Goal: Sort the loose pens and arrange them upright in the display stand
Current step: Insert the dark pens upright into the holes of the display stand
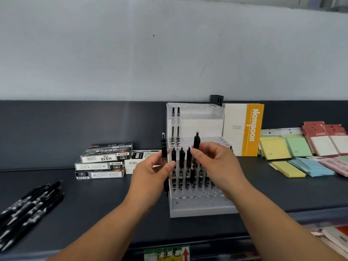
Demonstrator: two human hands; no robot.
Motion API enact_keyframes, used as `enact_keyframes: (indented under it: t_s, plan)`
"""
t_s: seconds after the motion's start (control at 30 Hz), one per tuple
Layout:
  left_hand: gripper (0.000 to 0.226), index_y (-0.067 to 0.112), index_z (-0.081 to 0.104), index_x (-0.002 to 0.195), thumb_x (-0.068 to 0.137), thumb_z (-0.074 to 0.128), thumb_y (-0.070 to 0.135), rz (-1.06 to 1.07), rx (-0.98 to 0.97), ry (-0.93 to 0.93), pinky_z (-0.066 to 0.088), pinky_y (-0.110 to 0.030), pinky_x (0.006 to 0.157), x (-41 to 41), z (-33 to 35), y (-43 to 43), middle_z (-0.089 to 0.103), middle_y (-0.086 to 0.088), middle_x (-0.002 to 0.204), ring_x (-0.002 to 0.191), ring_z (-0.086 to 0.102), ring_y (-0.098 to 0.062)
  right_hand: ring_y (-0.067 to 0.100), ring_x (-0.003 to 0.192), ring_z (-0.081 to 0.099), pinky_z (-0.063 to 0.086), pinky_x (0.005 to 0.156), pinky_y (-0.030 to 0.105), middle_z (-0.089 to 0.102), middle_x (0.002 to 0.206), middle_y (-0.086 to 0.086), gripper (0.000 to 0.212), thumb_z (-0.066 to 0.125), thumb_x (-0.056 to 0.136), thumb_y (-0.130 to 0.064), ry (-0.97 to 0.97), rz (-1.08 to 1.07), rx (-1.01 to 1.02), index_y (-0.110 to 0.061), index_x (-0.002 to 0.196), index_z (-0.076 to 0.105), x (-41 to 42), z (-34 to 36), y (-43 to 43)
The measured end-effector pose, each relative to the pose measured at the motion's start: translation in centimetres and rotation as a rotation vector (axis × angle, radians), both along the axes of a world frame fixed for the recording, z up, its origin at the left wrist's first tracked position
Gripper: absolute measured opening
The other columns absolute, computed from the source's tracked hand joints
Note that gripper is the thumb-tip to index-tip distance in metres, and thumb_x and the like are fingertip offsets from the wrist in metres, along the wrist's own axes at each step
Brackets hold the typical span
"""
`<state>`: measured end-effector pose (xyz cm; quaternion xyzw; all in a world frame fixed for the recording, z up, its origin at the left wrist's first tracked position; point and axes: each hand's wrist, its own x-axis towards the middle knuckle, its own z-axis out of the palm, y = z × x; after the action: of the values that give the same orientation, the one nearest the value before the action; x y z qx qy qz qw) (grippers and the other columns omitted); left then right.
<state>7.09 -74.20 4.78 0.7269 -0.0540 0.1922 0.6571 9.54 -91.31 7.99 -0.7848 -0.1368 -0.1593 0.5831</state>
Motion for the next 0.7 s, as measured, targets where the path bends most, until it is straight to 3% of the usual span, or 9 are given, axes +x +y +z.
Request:
enact_keyframes:
  t_s: [0.1,0.2,0.37,0.5,0.7]
  plan:
    - [0.027,0.027,0.065,0.107,0.083,0.073,0.02,0.034,-0.047,-0.009,0.052,-0.035,0.086,0.6,-0.2,0.8,0.071,-0.001,0.091,0.087,0.069,-0.015,-0.005,0.087,0.062,0.046,0.067,0.005,0.069,0.097,-0.013,0.025,0.068,0.087,-0.033,-0.021,-0.068,-0.054,-0.02,0.109,0.069,-0.2,-0.7,0.6]
    - [0.015,0.022,0.067,0.099,0.085,0.071,0.017,-0.016,-0.063,-0.029,0.051,-0.027,0.087,0.7,-0.2,0.8,0.075,0.004,0.092,0.092,0.069,-0.009,-0.006,0.085,0.06,0.045,0.067,0.004,0.068,0.097,-0.014,0.028,0.068,0.088,-0.032,-0.045,-0.114,-0.066,-0.019,0.112,0.068,-0.3,-1.0,1.1]
    - [0.014,0.016,0.069,0.101,0.089,0.065,0.011,-0.088,-0.074,-0.069,0.051,-0.012,0.07,0.7,0.0,0.4,0.074,-0.001,0.094,0.083,0.07,-0.003,-0.006,0.083,0.061,0.045,0.068,0.004,0.066,0.092,-0.016,0.024,0.068,0.087,-0.032,-0.06,-0.146,-0.051,-0.02,0.108,0.068,-0.4,-0.9,1.6]
    - [0.018,0.026,0.07,0.093,0.087,0.067,0.01,-0.037,0.041,-0.109,0.045,-0.004,0.063,1.3,-0.1,0.4,0.07,-0.007,0.088,0.071,0.065,0.004,0.0,0.083,0.063,0.049,0.072,0.011,0.068,0.09,-0.012,0.019,0.068,0.087,-0.033,-0.049,-0.147,-0.078,-0.022,0.101,0.069,0.0,-1.2,1.9]
    - [0.026,0.033,0.069,0.091,0.085,0.069,0.007,-0.011,0.076,-0.133,0.047,-0.005,0.067,2.0,-0.3,0.6,0.073,0.01,0.081,0.077,0.067,0.003,-0.012,0.063,0.056,0.04,0.057,0.005,0.063,0.07,-0.014,0.007,0.069,0.087,-0.032,-0.036,-0.132,-0.157,-0.029,0.082,0.065,0.3,-1.6,2.2]
